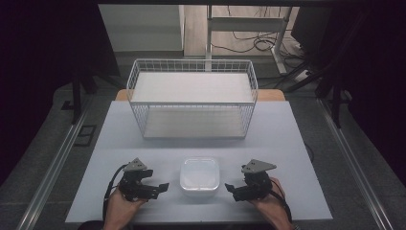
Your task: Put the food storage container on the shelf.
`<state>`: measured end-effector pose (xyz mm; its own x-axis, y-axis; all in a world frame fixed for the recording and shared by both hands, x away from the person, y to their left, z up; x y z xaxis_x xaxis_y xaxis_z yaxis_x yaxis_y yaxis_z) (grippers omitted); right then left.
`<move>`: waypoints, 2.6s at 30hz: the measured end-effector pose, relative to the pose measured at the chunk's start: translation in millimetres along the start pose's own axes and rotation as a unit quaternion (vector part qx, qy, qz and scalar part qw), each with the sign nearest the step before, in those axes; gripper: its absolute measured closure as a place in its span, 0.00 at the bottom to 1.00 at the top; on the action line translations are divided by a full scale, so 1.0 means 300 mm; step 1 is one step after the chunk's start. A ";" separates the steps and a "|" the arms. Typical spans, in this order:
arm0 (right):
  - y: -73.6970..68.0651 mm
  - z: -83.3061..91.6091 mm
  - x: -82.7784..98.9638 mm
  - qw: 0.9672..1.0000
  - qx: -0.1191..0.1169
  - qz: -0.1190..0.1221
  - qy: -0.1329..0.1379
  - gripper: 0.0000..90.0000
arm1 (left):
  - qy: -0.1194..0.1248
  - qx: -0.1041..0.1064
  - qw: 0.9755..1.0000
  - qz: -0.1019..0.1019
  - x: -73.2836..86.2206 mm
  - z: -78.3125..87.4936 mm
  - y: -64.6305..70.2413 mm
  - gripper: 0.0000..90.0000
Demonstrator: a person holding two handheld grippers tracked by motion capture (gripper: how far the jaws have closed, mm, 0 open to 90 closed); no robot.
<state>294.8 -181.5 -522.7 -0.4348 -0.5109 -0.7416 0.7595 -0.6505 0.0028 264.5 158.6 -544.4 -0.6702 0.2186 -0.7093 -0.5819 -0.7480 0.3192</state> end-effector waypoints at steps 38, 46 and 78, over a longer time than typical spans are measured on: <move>-0.054 -0.102 -0.151 0.995 -0.082 -0.054 -0.005 0.03 | -0.035 0.045 0.995 -0.087 -0.200 -0.167 0.092 0.10; -0.056 -0.134 -0.143 0.984 -0.137 -0.109 -0.035 0.25 | -0.040 0.117 0.992 -0.039 -0.165 -0.178 0.088 0.21; -0.072 -0.005 -0.127 0.978 -0.082 -0.189 0.024 0.88 | 0.029 0.070 0.996 0.041 -0.153 -0.065 0.102 0.88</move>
<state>295.7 -147.1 -495.4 -0.6795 -0.2213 -0.6995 0.6178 -0.6869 -0.3828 286.4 113.5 -514.4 -0.6918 0.1208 -0.7119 -0.5880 -0.6665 0.4583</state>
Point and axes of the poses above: each handheld gripper's, and its own axes: z roughly backward along the jaws, x roughly out of its underside, y roughly to its right, the point moved 4 cm from there along -z, roughly forward along the jaws, and after that the axes turned 1 degree about -x, right-handed, at the moved point
